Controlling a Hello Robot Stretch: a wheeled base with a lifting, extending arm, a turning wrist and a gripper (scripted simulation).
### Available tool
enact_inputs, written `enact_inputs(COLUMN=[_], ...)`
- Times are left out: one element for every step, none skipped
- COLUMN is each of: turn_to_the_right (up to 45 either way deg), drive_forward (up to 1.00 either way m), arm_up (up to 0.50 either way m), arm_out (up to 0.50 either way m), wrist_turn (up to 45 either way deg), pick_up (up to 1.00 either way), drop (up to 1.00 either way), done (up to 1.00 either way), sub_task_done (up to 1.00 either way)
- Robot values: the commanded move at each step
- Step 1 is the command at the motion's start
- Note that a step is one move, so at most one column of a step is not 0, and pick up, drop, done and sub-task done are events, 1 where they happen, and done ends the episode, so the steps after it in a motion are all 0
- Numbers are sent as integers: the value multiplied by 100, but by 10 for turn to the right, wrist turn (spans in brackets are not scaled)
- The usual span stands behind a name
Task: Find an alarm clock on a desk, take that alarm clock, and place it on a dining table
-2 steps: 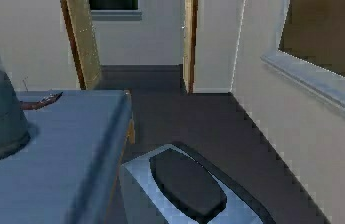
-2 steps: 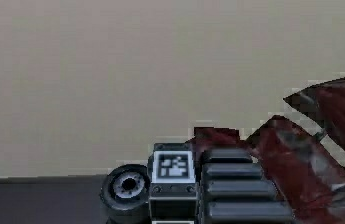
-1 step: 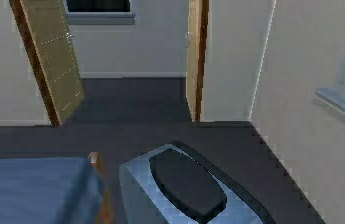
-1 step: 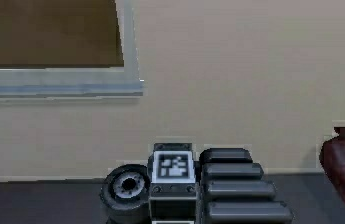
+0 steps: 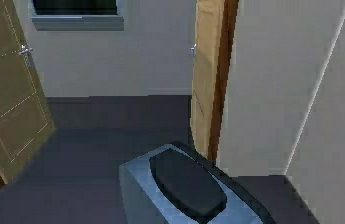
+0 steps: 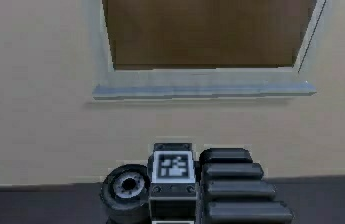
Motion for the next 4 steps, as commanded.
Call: enact_inputs(turn_to_the_right=[-150, 0, -60, 0], drive_forward=[0, 20, 0, 100], arm_up=[0, 0, 0, 0], arm_out=[0, 0, 0, 0], wrist_turn=[0, 0, 0, 0], pick_up=[0, 0, 0, 0], drop=[0, 0, 0, 0], done=[0, 0, 0, 0], sub_task_done=[0, 0, 0, 0])
